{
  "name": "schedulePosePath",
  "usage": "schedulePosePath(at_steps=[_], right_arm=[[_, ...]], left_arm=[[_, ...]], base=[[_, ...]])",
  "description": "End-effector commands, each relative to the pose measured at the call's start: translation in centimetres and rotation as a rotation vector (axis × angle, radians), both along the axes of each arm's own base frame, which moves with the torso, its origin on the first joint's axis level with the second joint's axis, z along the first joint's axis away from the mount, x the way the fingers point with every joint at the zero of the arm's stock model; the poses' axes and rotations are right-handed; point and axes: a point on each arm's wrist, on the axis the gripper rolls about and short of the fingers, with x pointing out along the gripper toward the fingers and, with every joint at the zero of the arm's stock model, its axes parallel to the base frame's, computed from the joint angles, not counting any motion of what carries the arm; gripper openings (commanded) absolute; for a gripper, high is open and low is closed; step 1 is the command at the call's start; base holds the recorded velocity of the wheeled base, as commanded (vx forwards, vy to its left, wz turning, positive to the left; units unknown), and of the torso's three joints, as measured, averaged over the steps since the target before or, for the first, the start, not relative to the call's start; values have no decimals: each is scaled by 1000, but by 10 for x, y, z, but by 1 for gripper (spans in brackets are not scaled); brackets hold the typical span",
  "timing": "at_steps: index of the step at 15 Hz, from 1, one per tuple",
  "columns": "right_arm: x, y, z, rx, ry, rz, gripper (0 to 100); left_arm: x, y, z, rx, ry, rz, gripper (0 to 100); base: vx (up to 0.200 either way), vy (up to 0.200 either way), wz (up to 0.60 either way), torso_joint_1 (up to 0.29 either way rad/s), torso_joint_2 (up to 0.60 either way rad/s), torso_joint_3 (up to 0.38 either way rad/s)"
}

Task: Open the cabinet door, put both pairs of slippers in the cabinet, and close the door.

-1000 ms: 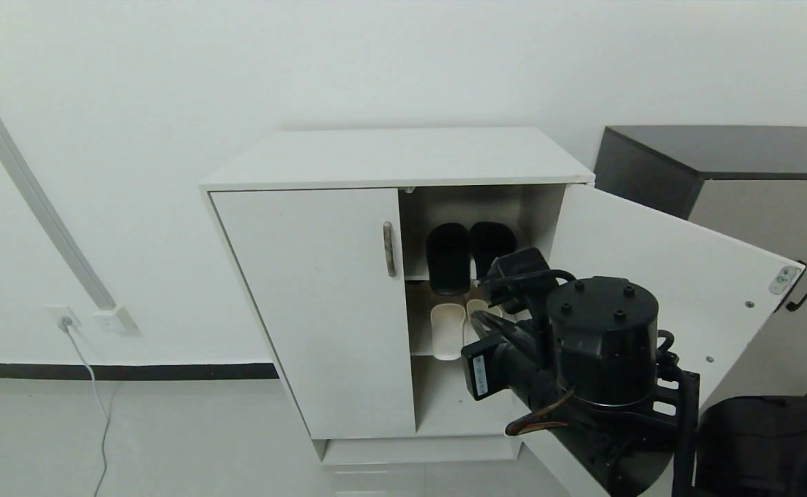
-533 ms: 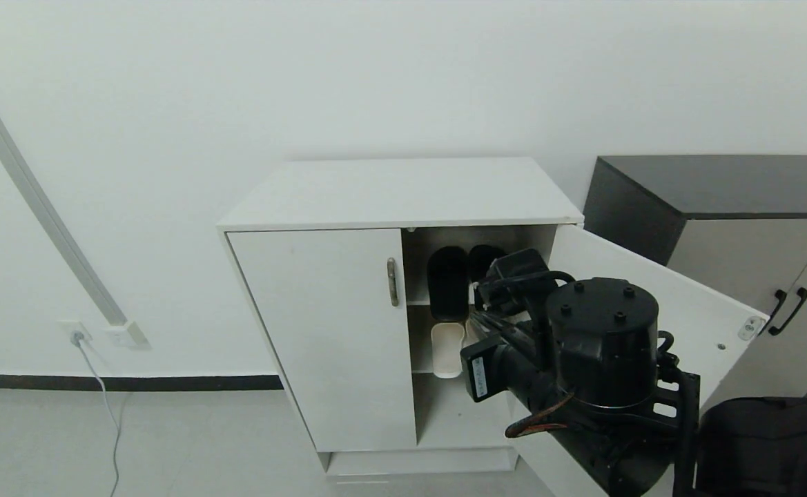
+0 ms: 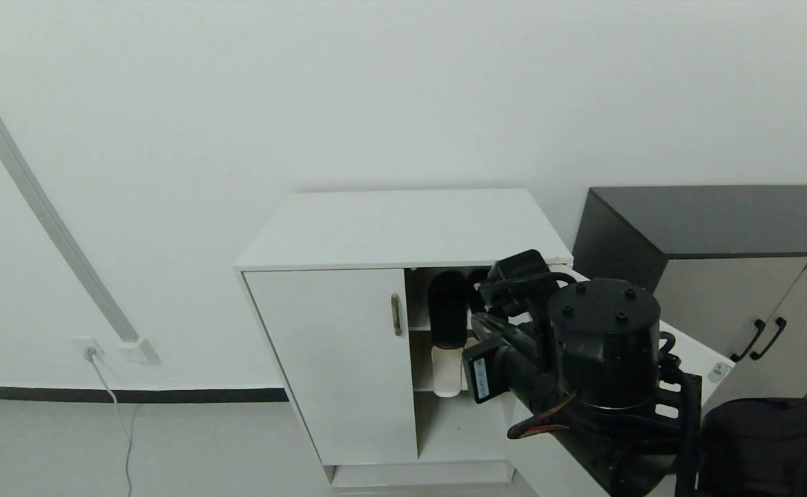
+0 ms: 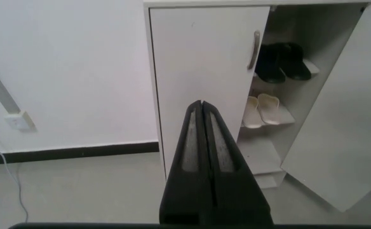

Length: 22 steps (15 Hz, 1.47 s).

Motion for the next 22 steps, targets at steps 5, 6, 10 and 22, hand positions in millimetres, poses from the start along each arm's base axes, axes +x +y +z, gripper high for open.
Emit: schedulePosePath(at_steps=[5,6,10,22], right_arm=[[-1,-3,-4,-33,-9,0,0],[0,-3,-4,-35,-10,0,0],[0,-3,-4,-35,-10,0,0],[3,-5,-4,-38,-11,-16,0]], left_arm=[[0,0,0,0,1,0,0],[0,0,0,0,1,0,0],[0,0,0,0,1,0,0],[0,0,0,0,-1,0,0]], base=[[0,0,0,219,-501,-281],[0,0,0,36,-90,-61],[0,0,0,0,0,0],[0,0,-350,4,0,2]])
